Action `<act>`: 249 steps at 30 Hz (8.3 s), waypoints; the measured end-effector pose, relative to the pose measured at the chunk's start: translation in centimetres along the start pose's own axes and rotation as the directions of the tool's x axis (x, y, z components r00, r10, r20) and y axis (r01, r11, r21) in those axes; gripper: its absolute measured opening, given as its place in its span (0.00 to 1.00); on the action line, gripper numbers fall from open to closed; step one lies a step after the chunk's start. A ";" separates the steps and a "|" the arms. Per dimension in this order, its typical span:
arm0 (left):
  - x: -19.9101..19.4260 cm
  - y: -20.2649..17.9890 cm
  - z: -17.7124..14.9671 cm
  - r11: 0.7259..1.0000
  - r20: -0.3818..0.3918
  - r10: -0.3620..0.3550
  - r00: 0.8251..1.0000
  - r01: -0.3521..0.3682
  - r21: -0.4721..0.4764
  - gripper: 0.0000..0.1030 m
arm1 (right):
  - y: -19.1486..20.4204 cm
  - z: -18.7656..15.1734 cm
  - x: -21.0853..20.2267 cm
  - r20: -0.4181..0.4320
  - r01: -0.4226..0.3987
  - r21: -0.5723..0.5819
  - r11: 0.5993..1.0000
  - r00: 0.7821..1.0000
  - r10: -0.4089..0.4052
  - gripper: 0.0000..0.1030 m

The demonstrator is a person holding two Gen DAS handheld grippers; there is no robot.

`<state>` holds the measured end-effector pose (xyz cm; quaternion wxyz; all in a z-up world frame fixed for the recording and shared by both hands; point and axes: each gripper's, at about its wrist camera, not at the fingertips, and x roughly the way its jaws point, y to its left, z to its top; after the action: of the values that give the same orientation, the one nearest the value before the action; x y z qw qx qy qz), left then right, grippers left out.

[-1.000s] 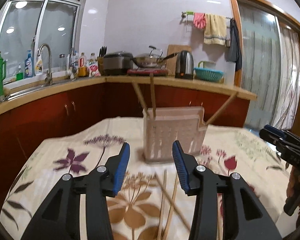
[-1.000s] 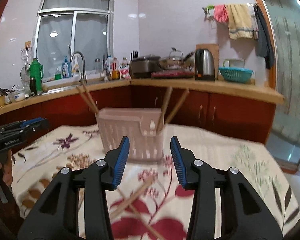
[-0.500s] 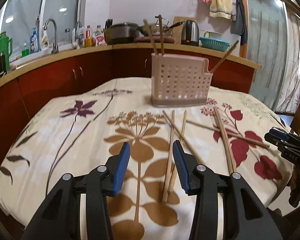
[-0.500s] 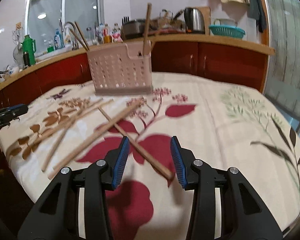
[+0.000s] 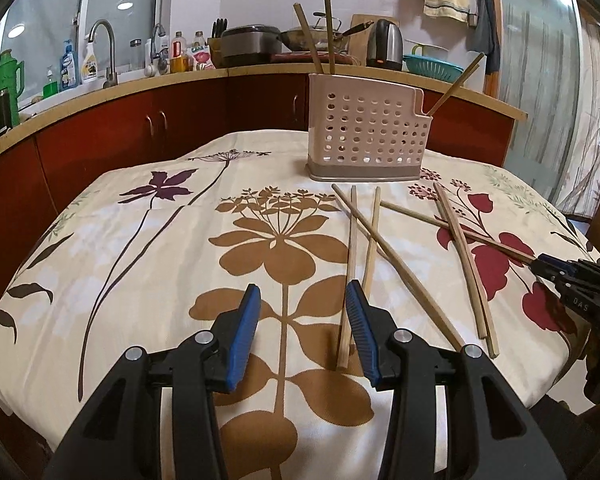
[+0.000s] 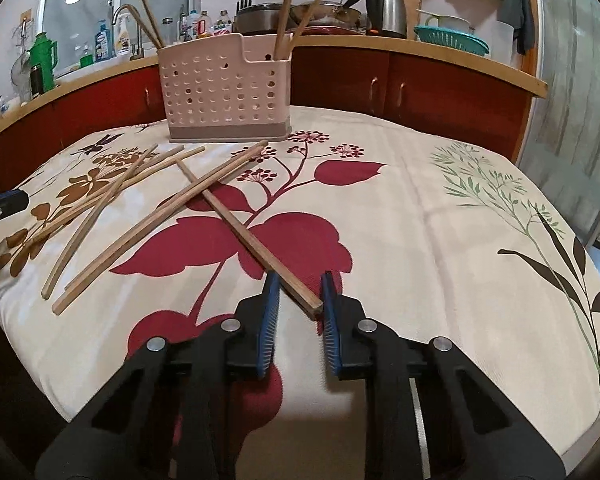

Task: Organize utensils
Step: 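Close the right tool on a wooden chopstick while the left tool grasps another, then lift both held chopsticks and carry them above the pink holder, then lower both chopsticks into the pink holder and open both tools, then move both open tools back over the remaining chopsticks on the cloth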

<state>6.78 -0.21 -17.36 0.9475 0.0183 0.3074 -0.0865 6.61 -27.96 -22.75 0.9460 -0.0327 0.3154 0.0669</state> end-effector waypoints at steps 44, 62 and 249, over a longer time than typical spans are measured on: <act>0.9 -1.8 -2.4 0.994 -0.083 -0.047 0.995 0.055 0.097 0.07 | 1.2 -0.1 -1.4 0.028 0.000 -0.013 1.000 1.000 0.001 0.06; -4.6 -1.6 1.5 0.993 0.137 -0.008 0.991 -0.007 0.114 0.06 | 1.0 3.6 -6.6 0.177 -0.013 0.010 1.000 0.984 0.011 0.06; -3.5 -2.3 1.8 0.998 0.073 -0.035 0.997 0.039 -0.058 0.60 | 13.3 -0.1 -1.9 -0.012 -0.168 -0.114 0.979 0.986 0.168 0.34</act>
<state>4.60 -2.12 -13.83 0.9563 -0.0185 0.2756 -0.0955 3.03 -15.00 -21.96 0.9332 -0.0602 0.3138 0.1643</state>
